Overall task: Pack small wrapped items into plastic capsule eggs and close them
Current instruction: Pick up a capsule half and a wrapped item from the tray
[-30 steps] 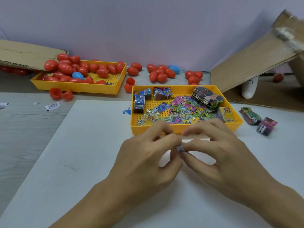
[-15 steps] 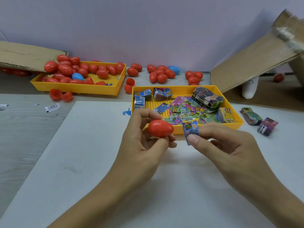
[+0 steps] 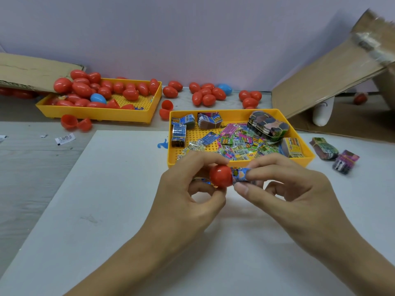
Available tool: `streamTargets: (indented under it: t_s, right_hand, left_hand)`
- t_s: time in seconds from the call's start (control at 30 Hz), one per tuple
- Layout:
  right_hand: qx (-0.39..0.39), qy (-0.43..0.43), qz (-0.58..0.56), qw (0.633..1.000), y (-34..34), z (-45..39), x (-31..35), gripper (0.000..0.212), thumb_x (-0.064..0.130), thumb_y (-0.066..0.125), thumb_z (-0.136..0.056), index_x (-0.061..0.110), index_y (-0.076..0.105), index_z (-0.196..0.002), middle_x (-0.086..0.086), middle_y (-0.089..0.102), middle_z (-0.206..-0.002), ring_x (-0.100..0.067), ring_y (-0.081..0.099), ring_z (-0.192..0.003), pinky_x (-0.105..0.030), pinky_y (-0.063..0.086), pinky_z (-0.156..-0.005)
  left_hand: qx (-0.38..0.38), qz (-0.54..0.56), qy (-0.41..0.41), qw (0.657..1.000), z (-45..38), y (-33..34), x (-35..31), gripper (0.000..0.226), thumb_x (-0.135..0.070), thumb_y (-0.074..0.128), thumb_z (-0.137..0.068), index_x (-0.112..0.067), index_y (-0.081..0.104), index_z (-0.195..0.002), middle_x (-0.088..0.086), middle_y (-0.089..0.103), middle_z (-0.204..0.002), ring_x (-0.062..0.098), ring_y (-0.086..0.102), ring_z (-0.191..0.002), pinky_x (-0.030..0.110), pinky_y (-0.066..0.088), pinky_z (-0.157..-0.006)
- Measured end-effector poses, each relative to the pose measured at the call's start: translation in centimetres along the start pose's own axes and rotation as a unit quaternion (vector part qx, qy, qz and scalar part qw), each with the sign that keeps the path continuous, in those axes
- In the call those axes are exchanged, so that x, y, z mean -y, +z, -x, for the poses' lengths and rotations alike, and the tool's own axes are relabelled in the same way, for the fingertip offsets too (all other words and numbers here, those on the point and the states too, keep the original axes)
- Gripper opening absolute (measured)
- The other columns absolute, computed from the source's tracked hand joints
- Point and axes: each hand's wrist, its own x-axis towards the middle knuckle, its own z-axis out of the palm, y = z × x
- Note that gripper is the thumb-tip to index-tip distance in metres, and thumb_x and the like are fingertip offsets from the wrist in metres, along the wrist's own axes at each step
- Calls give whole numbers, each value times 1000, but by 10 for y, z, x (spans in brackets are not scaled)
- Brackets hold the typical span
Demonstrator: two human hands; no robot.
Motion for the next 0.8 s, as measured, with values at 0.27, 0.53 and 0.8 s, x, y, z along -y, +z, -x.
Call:
streamTargets:
  t_s: [0.27,0.53,0.8]
  right_hand:
    - [8,36,-65,997,-1,-2,4,10,25,82,-71,25,73,-74,4,66,-84,-10,59,-74,-34,46,-58]
    - [20,68,-77,995,-3,-3,6,20,19,85,-73,4,71,-73,3,58,-71,-5,53,-64,-17,38,-53]
    - [32,69,-58,995,2,-2,11,21,34,64,-80,35,74,-62,17,65,-76,0,60,-74,-11,41,-56]
  left_hand:
    - [7,34,-26,999,1,1,2,45,-1,67,-75,-27,70,-111,-3,67,-104,27,71,-92,31,61,-76]
    - [32,79,-41,996,4,4,2,56,3,71,-77,-26,68,-125,-4,59,-109,25,65,-105,31,60,-82]
    - [27,-64,16,997,6,2,1,62,14,66,-82,-23,63,-131,-6,58,-112,17,62,-98,32,60,-56]
